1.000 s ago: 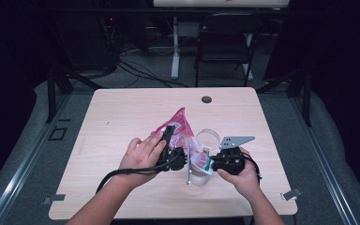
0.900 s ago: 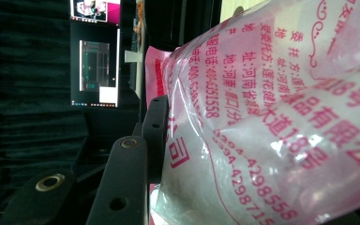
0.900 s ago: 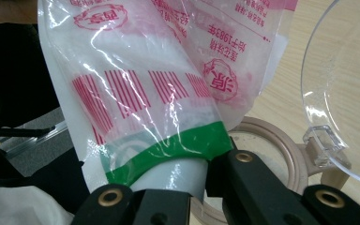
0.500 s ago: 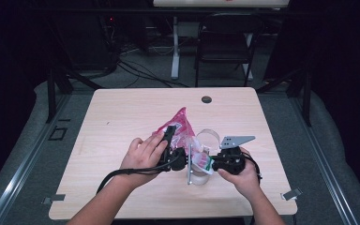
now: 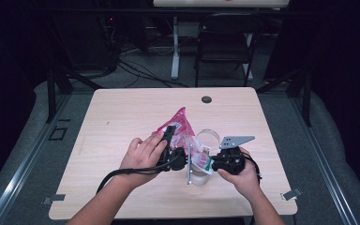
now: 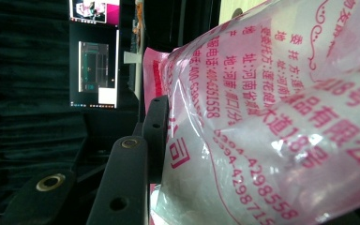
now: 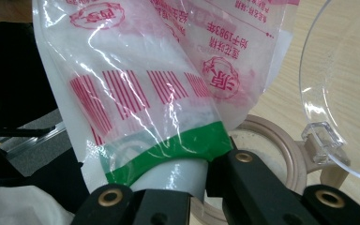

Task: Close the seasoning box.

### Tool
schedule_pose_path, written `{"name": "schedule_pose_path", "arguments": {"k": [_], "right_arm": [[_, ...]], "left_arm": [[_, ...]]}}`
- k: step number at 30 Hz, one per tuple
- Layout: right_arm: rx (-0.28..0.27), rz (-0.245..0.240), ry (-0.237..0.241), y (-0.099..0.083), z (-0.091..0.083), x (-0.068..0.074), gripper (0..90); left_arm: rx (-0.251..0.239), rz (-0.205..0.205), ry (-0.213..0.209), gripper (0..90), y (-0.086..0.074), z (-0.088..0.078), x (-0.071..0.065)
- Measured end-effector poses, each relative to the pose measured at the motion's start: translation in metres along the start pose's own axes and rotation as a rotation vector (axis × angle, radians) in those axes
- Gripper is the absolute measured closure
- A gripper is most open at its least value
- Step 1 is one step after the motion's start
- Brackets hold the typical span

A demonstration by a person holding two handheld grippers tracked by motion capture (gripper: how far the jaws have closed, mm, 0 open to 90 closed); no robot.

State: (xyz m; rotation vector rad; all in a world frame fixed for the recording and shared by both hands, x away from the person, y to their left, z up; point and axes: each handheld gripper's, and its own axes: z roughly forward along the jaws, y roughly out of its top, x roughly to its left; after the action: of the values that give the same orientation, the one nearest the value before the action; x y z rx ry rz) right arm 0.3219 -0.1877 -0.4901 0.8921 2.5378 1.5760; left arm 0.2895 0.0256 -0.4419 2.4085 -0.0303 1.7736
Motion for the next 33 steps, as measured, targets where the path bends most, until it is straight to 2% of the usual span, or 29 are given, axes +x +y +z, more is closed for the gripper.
{"name": "schedule_pose_path", "arguments": {"k": [15, 33], "right_arm": [[0.008, -0.004, -0.01, 0.0, 0.002, 0.002, 90.0], [0.001, -0.014, -0.012, 0.001, 0.001, 0.004, 90.0]], "left_arm": [[-0.006, -0.013, -0.007, 66.6, -0.004, 0.003, -0.002], [0.019, -0.056, -0.053, 66.9, -0.012, 0.005, -0.005]]}}
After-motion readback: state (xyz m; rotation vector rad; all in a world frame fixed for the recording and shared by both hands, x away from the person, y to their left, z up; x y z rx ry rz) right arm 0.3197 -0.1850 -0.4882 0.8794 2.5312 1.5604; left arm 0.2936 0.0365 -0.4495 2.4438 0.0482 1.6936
